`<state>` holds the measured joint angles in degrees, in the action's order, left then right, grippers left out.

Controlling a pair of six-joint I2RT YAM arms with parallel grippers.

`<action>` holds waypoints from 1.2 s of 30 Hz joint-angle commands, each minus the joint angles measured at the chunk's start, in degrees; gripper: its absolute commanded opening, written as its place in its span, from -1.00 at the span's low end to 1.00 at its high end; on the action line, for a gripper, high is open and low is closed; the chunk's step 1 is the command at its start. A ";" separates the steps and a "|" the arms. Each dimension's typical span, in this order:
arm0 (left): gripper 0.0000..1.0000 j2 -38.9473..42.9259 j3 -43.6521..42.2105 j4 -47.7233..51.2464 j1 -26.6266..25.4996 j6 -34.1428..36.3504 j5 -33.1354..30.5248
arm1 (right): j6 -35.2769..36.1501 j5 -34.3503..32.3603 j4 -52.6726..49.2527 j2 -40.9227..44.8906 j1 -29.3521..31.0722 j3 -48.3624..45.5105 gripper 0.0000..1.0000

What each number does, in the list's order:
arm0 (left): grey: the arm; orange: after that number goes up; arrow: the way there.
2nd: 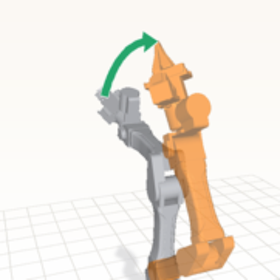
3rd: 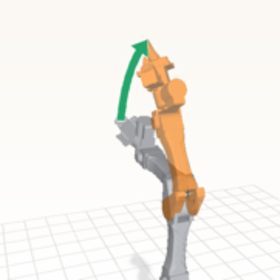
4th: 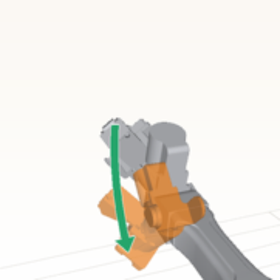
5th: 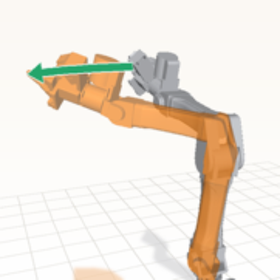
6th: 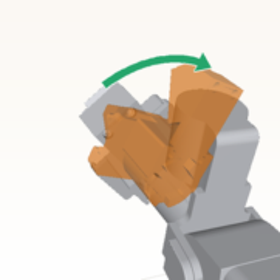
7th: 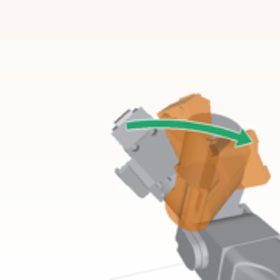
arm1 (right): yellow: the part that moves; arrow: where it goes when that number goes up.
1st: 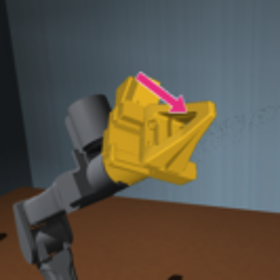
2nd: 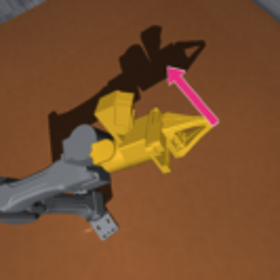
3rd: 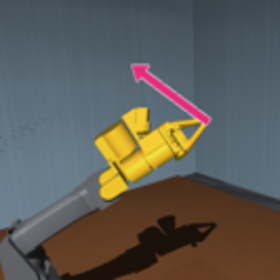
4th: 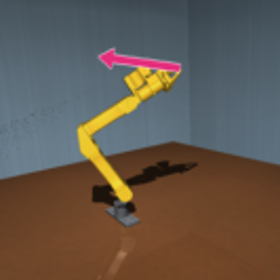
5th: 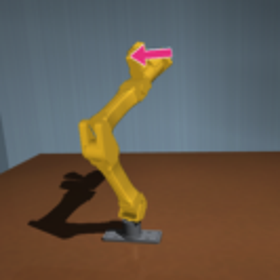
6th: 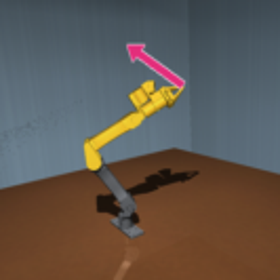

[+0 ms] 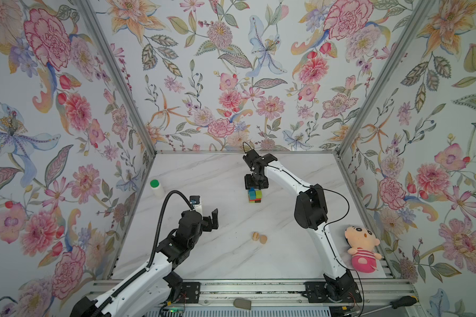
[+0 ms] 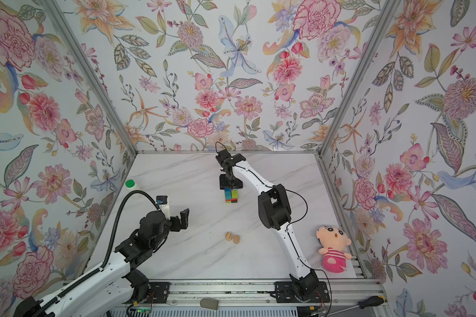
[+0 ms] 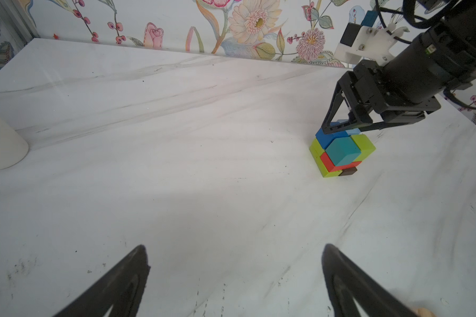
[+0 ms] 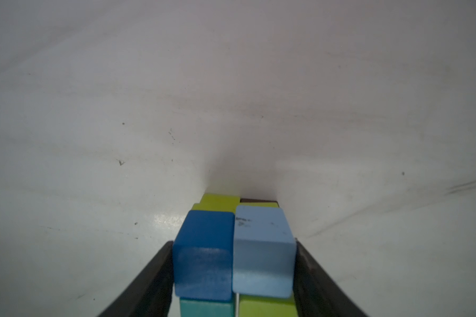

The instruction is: Build the wood block tower

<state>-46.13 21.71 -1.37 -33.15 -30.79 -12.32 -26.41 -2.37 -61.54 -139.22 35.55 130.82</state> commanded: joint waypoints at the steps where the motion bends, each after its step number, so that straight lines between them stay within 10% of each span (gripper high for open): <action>1: 0.98 0.00 -1.16 -0.91 0.85 0.74 0.54 | 0.56 0.68 -1.52 -1.10 0.48 1.54 0.51; 24: 0.99 3.13 0.54 2.32 1.03 -0.54 0.48 | 1.98 -4.27 -0.93 13.42 3.31 -4.64 0.77; 36: 0.98 3.24 3.81 6.24 -13.92 -5.77 -5.62 | -0.48 0.24 15.62 37.52 4.39 -42.45 0.74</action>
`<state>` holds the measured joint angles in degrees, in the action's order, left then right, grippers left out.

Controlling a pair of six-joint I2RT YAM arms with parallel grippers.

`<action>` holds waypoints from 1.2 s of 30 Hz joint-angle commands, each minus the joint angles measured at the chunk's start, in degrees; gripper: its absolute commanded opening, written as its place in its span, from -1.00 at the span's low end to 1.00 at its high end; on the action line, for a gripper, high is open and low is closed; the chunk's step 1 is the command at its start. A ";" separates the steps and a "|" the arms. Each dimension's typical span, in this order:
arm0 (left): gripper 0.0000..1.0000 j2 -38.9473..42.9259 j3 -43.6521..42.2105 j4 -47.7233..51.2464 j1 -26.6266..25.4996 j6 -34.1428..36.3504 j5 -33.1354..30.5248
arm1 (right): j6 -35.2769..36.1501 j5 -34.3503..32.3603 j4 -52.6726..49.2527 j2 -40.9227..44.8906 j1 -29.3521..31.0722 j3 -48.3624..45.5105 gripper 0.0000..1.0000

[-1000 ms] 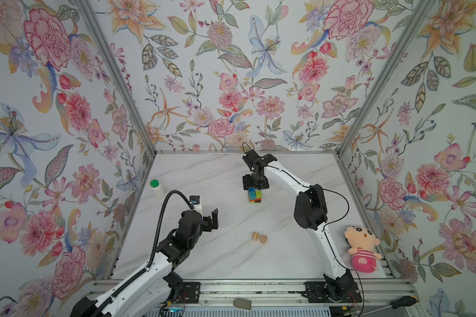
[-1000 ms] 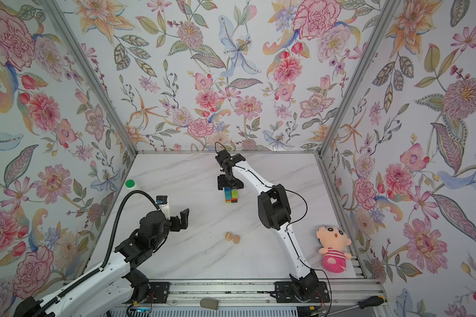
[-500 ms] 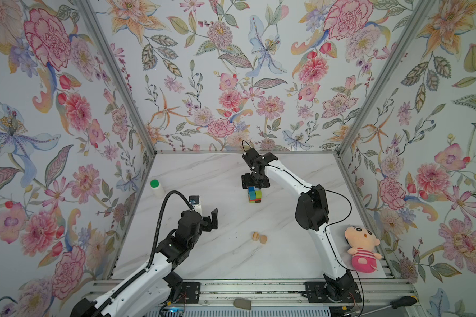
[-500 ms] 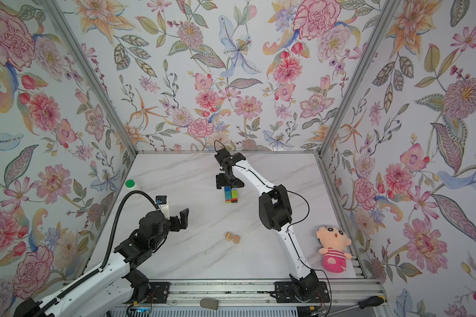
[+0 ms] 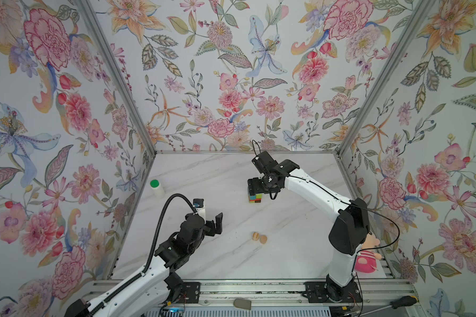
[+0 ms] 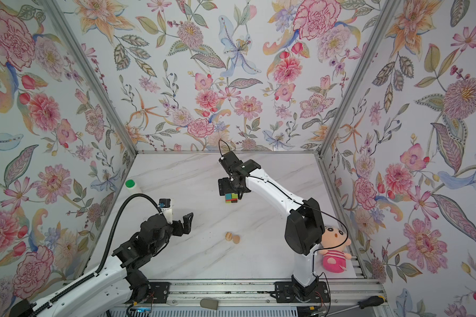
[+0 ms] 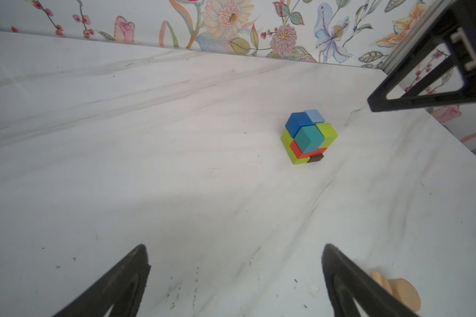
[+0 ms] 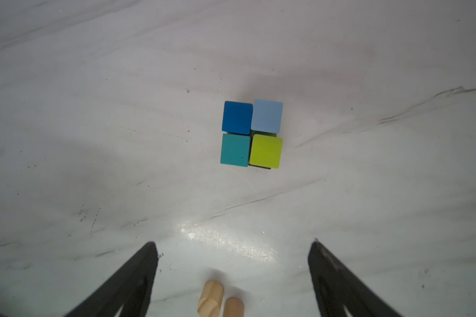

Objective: Build the wood block tower
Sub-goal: 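Swing the right gripper toward the wooden cylinders nearer the robot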

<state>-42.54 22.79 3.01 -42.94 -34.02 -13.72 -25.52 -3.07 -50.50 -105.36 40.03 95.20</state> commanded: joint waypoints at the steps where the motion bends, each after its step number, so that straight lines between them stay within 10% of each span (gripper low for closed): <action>1: 0.98 -0.87 3.08 2.06 -6.57 -3.35 -5.64 | -1.67 1.10 5.74 6.07 0.00 -10.28 0.74; 19: 0.98 -12.68 9.40 9.47 -40.03 -18.85 -27.20 | -4.28 2.97 11.00 36.27 0.51 -43.33 0.65; 36: 0.99 -10.14 9.72 13.24 -40.44 -17.55 -29.45 | -5.23 3.79 12.28 40.30 2.48 -47.81 0.56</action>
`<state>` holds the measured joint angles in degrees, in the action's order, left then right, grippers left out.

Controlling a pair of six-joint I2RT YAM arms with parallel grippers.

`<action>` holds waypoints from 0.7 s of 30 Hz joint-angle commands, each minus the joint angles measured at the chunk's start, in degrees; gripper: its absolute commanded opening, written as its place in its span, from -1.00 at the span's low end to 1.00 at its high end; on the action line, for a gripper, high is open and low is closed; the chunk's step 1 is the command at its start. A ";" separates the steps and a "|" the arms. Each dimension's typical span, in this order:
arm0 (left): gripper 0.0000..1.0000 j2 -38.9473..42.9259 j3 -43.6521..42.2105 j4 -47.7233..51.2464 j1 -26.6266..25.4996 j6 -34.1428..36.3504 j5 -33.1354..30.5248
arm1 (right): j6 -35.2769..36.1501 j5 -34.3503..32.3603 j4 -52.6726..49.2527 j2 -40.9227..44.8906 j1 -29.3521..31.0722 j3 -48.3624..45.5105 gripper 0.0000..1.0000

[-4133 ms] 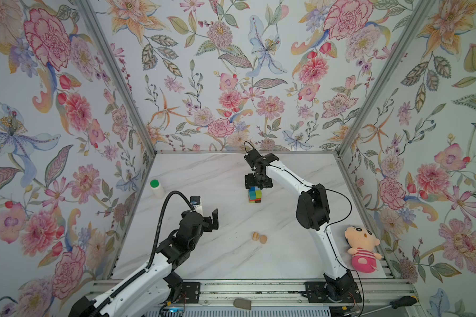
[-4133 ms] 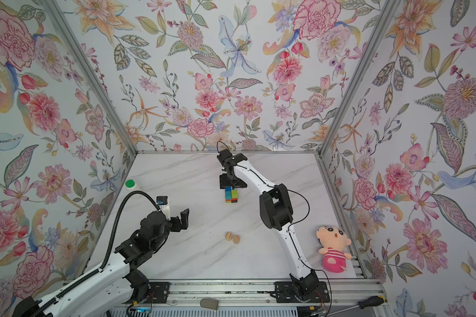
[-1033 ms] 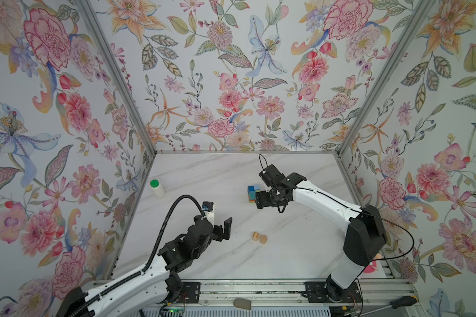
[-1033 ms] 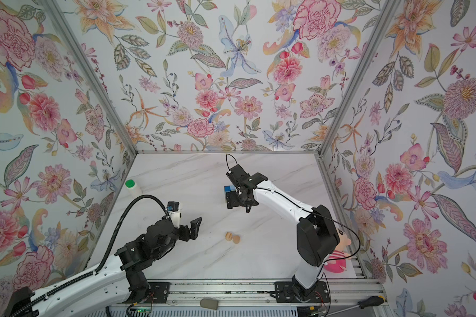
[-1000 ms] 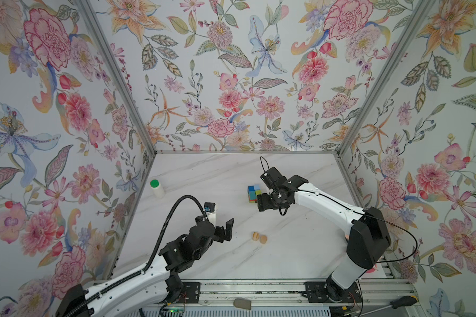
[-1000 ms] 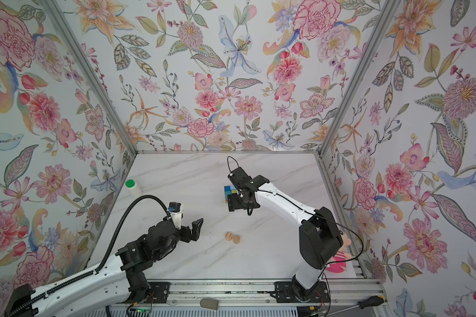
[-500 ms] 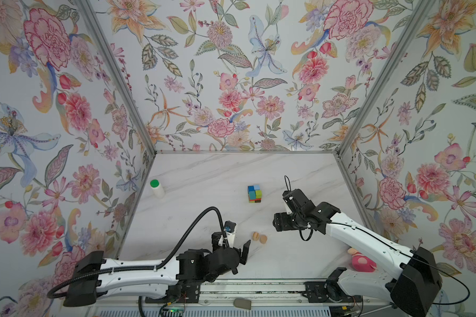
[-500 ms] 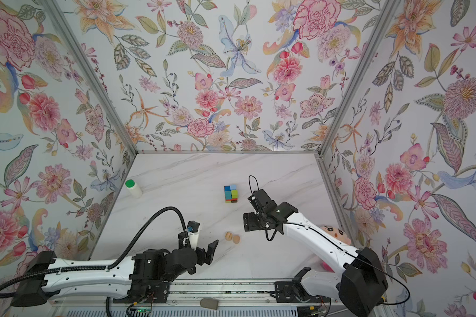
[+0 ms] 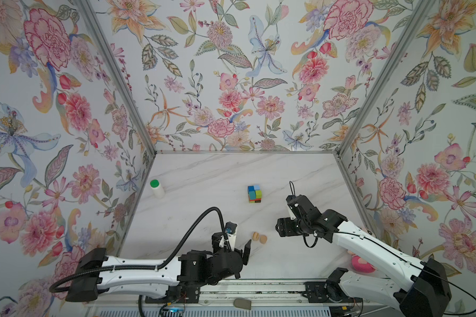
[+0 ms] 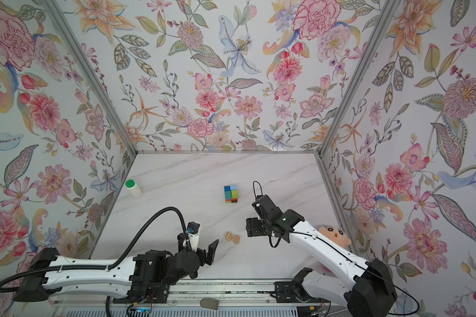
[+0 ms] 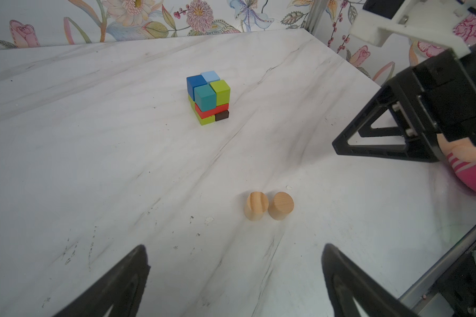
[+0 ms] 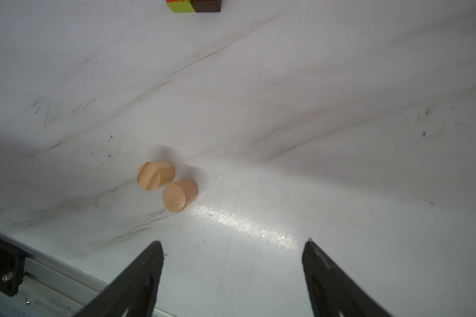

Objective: Build the wood block tower
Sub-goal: 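Swing the right gripper toward the wooden cylinders nearer the robot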

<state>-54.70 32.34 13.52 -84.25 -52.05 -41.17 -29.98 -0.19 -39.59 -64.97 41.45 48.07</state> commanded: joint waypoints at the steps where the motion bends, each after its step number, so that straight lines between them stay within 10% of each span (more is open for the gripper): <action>1: 0.99 2.96 -0.57 2.59 1.78 0.84 -1.25 | -1.09 1.14 2.02 -0.26 1.54 -1.03 0.52; 21: 0.99 3.87 -6.47 -3.66 18.27 9.77 13.80 | -4.05 2.37 10.58 -13.86 9.54 -1.98 0.21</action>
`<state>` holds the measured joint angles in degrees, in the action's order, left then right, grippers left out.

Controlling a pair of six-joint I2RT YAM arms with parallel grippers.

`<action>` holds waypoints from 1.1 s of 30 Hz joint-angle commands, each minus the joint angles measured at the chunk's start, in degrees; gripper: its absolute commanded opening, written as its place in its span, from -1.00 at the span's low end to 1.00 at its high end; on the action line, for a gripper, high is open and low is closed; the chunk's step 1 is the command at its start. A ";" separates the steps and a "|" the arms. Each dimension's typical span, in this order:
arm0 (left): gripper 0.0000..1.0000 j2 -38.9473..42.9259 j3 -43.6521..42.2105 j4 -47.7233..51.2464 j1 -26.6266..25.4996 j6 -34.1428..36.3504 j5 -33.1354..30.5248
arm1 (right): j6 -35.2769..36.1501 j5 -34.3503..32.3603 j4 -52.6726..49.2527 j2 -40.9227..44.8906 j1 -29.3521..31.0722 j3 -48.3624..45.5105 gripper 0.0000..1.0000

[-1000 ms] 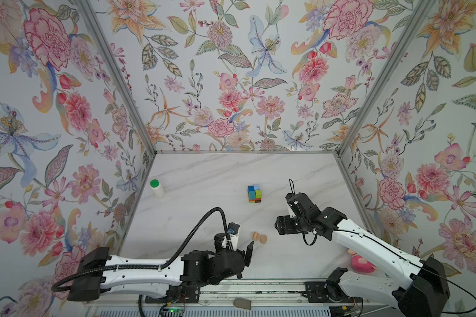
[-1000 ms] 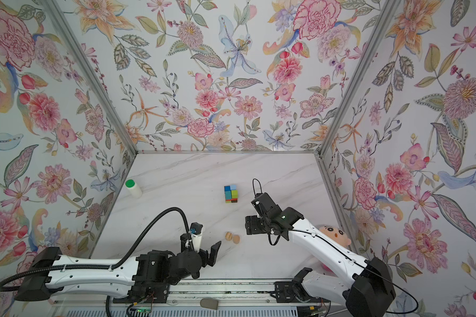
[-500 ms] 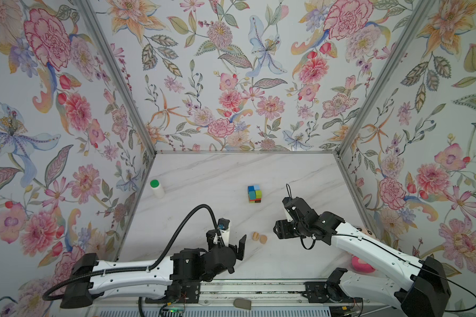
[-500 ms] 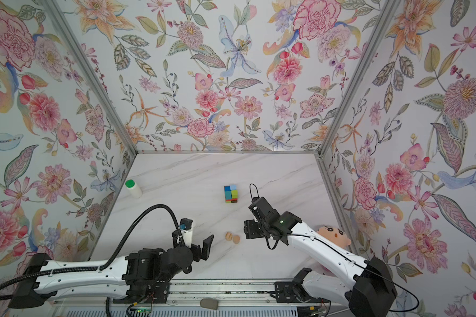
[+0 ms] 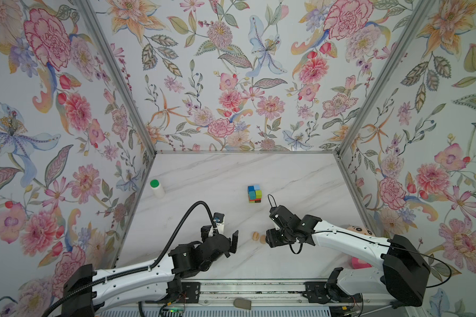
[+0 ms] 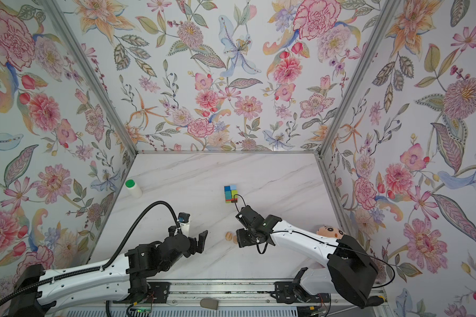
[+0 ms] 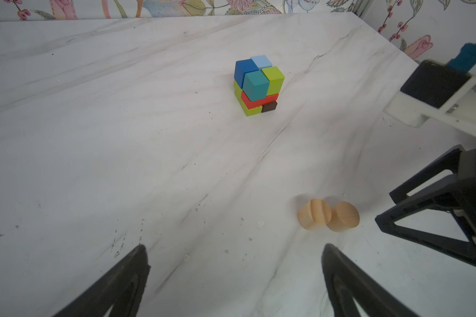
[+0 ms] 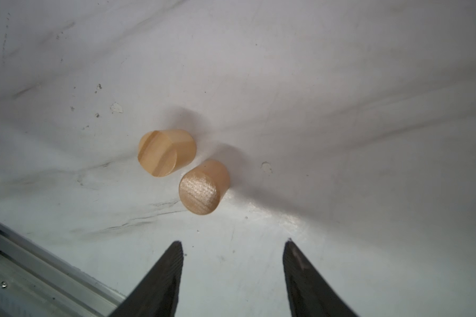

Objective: Build the wood block tower
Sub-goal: 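Swing the right gripper toward the wooden cylinders nearer the robot, then close the right gripper on one wooden cylinder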

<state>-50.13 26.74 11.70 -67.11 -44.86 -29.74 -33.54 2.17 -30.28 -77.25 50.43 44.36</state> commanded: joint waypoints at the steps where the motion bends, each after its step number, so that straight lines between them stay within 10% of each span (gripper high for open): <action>1: 0.99 -0.91 -1.03 -2.26 1.58 2.96 2.83 | -0.34 -0.04 1.28 -2.26 0.64 2.15 0.20; 33: 0.99 2.89 -5.55 -4.80 11.06 7.10 9.34 | 0.62 -1.98 -0.56 -13.46 2.40 8.98 -0.07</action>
<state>-48.05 22.37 7.20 -56.88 -38.72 -21.12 -33.30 1.58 -29.39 -89.84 52.45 51.72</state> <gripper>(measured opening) 0.993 0.468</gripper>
